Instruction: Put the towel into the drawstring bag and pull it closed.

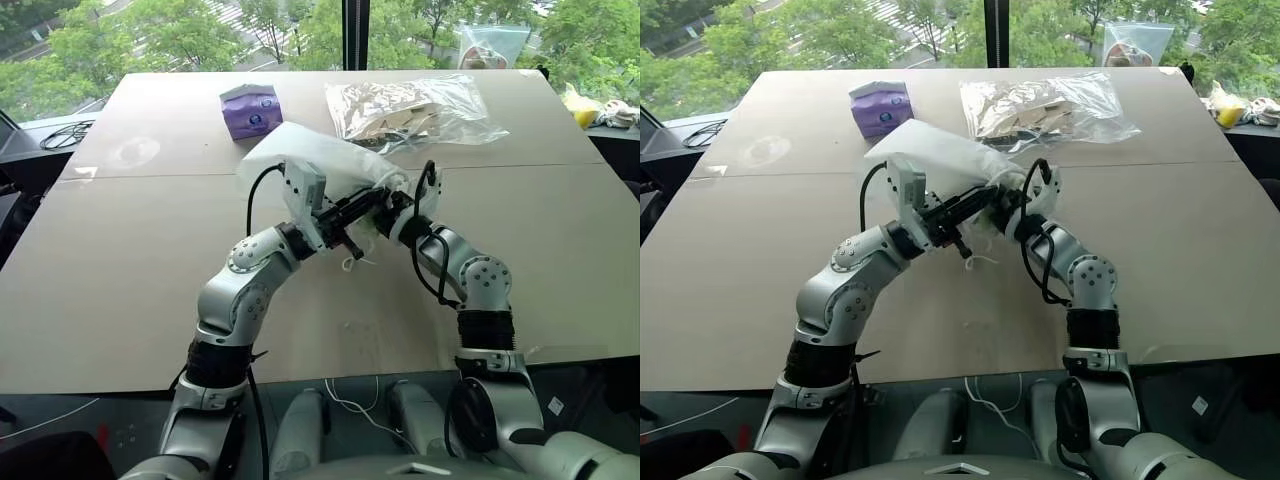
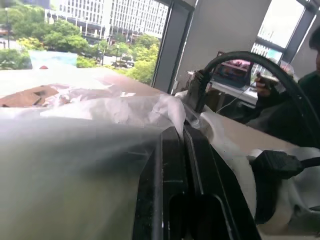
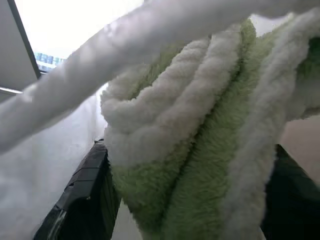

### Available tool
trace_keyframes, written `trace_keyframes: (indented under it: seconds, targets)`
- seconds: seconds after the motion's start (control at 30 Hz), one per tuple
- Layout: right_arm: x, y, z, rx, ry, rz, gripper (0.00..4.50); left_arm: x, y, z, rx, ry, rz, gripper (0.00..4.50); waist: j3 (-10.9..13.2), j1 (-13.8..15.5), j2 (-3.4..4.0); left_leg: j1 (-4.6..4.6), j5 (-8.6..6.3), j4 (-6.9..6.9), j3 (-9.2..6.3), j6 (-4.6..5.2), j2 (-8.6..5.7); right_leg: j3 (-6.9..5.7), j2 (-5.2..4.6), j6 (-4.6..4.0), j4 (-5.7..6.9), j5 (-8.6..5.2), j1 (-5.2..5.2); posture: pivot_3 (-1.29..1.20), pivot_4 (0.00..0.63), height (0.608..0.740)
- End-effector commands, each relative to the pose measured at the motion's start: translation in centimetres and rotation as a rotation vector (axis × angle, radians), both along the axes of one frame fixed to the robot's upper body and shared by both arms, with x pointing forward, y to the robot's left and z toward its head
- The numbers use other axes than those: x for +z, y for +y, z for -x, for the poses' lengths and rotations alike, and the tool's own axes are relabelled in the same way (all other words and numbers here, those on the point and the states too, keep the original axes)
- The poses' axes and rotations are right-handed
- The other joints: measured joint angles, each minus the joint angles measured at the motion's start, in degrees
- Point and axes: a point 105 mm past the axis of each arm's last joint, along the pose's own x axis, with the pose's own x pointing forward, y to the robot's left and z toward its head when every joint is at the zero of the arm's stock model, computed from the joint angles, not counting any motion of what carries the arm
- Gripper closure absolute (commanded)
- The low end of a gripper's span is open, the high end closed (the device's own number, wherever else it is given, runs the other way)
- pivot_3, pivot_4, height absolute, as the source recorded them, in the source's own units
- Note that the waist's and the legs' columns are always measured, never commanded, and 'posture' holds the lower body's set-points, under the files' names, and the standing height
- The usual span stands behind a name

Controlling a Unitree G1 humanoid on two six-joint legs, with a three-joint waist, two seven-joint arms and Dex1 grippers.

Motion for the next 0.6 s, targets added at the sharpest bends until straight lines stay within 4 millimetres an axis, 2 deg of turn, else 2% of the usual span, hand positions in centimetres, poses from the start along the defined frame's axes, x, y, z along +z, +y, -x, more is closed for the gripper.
trace_keyframes:
  seconds: [0.03,0.17,0.3,0.6]
  targets:
    - [2.8,0.5,1.4,0.055,-0.114,-0.043,1.11,-1.3,0.9,-1.3,0.05,-0.007,-0.086,4.5,0.0,0.1,0.01,0.0,0.0,0.0,-0.01,0.0,0.0,0.0,0.0,0.0,0.0,0.0,0.0,0.0,0.15,0.74]
    - [2.7,-0.3,1.5,0.046,-0.13,-0.023,1.11,-0.6,1.8,-2.6,0.098,-0.045,-0.096,4.5,0.0,0.2,0.01,-0.02,0.0,0.02,0.02,0.0,-0.01,0.0,-0.02,0.01,0.0,0.0,0.0,0.0,0.15,0.74]
    - [2.3,-0.8,2.1,0.068,-0.196,0.083,1.11,-0.2,2.8,-3.7,0.146,-0.028,-0.042,4.5,0.0,0.2,0.0,-0.02,0.0,0.02,0.01,0.0,-0.01,0.0,-0.02,0.02,0.0,0.0,0.0,0.0,0.15,0.74]
    - [1.5,-2.6,2.7,0.065,-0.218,0.164,1.11,0.2,3.3,-3.9,0.142,-0.015,-0.007,4.5,0.0,0.2,0.0,-0.02,0.0,0.0,0.02,0.0,0.0,0.01,-0.02,0.01,0.02,0.01,-0.02,0.0,0.15,0.74]
